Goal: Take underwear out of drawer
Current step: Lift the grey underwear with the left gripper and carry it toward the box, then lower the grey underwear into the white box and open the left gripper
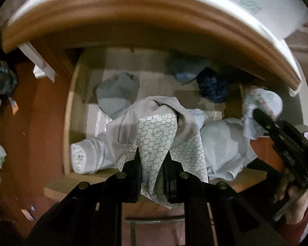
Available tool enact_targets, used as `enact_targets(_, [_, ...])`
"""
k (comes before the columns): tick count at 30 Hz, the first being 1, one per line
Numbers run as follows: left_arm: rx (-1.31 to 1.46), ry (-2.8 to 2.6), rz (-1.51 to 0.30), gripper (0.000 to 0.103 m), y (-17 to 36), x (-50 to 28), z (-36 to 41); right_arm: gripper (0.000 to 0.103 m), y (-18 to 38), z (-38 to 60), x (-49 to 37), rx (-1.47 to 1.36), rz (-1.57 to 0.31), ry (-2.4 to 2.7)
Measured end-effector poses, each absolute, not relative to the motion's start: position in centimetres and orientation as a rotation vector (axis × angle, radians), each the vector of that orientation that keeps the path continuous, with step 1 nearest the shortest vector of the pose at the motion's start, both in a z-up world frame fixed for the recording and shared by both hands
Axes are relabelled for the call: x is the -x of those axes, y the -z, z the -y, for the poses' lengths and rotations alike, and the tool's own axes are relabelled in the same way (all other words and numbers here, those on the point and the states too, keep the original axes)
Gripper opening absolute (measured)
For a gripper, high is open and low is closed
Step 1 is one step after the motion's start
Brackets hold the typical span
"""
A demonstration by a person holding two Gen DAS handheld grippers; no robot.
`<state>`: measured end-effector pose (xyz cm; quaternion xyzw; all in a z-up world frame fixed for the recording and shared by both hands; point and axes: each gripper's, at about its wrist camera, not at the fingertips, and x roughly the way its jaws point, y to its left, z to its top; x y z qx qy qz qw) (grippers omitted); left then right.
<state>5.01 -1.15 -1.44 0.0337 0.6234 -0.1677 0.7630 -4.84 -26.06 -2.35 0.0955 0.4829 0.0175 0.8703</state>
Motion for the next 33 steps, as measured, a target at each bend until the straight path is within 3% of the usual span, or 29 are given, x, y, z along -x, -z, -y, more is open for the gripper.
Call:
enact_targets(10, [-0.14,0.4,-1.17,0.015,-5.7,-2.2,0.4,0.027,3.4,25.2,4.2,-0.16,-1.038,-0.015])
enact_targets(21, [-0.143,0.416,-0.939,0.015,-17.5,-1.1,-1.2,0.027,4.3,24.7,3.6,-0.154,-1.058,-0.014])
enact_targets(33, [-0.173,0.425,-0.756,0.015,-28.4,-6.2,2.7,0.027,4.5,24.6,3.6,-0.146,-1.069,-0.025])
